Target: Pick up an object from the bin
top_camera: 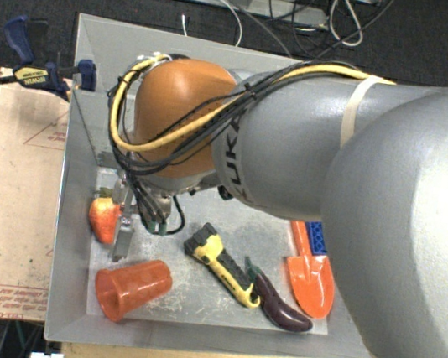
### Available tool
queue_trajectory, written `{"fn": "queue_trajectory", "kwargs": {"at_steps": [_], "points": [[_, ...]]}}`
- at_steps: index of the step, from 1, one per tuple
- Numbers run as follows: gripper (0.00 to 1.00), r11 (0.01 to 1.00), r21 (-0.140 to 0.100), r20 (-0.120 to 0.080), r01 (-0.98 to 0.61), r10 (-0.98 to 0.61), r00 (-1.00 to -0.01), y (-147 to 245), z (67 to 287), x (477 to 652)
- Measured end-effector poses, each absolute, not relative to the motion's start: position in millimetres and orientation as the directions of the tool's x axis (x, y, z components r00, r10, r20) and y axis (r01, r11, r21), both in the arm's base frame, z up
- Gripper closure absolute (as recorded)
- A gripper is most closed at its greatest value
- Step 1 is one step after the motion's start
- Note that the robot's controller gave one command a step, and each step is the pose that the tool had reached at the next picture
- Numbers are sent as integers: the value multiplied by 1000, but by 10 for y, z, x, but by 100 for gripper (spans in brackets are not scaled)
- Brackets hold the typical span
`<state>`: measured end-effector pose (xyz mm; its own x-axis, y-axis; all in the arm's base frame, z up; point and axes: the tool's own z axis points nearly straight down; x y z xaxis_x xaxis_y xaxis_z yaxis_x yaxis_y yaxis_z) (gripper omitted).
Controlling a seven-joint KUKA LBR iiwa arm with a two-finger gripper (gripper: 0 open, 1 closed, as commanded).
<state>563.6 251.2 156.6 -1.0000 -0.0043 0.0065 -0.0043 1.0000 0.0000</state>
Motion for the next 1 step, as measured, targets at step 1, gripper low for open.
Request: {"fn": "queue_trajectory", "kwargs": {"at_steps": [1], "points": [[0,1000,1,0,0,0,-1000,2500,1602,5662]]}}
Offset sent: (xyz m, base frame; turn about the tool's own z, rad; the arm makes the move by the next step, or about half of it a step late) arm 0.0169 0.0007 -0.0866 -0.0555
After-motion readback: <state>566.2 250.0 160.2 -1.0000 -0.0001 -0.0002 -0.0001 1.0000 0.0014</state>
